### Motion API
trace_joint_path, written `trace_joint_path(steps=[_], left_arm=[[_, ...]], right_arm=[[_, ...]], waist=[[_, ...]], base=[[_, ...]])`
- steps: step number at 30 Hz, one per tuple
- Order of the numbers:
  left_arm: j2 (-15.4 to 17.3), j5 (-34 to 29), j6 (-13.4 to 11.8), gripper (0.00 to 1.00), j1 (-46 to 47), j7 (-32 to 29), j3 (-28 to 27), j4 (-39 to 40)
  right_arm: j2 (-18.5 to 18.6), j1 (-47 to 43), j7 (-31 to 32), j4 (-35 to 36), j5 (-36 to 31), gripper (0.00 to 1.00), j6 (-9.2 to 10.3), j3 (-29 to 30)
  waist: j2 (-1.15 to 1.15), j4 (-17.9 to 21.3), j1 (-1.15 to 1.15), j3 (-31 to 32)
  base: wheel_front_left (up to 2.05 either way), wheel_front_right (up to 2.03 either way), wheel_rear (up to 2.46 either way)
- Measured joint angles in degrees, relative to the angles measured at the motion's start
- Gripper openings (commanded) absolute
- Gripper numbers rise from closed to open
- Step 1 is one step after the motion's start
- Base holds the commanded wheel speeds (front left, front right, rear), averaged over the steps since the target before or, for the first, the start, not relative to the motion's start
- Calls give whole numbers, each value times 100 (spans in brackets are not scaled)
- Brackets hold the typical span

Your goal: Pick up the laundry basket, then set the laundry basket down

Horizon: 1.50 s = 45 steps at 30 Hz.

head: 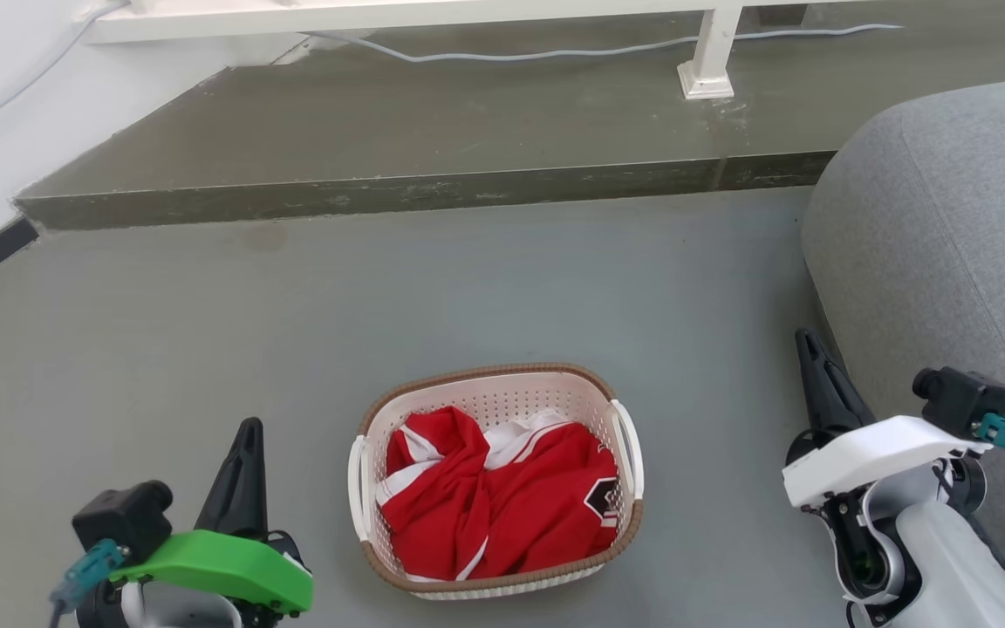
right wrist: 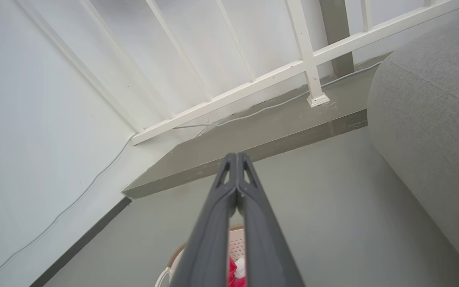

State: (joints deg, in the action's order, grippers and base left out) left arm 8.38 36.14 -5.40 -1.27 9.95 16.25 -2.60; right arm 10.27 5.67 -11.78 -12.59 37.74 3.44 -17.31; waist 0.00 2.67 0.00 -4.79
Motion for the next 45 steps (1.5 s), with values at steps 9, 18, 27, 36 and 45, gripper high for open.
trace_joint_path(steps=[9, 18, 27, 36, 45], left_arm=[[-19, 665, 137, 0, 1, -168, -180, -65], [-21, 1349, 243, 0, 5, -304, -352, -185], [-27, 2029, 357, 0, 10, -444, -523, -287], [-45, 2697, 490, 0, 18, -568, -693, -439], [-66, 3338, 611, 0, 53, -690, -859, -595]], right_arm=[[-86, -5, 185, 0, 612, 0, -101, 240], [-121, -29, 371, -9, 1255, 0, -194, 475], [-164, -32, 538, -31, 1893, 0, -304, 717], [-231, -34, 690, -73, 2520, 0, -419, 949], [-290, -36, 869, -104, 3133, 0, -545, 1177]], waist=[[0, -28, 0, 49], [0, -57, 0, 99], [0, -87, 0, 149], [0, -116, 0, 200], [0, -145, 0, 251]], base=[[0, 0, 0], [0, 0, 0], [0, 0, 0], [0, 0, 0], [0, 0, 0]])
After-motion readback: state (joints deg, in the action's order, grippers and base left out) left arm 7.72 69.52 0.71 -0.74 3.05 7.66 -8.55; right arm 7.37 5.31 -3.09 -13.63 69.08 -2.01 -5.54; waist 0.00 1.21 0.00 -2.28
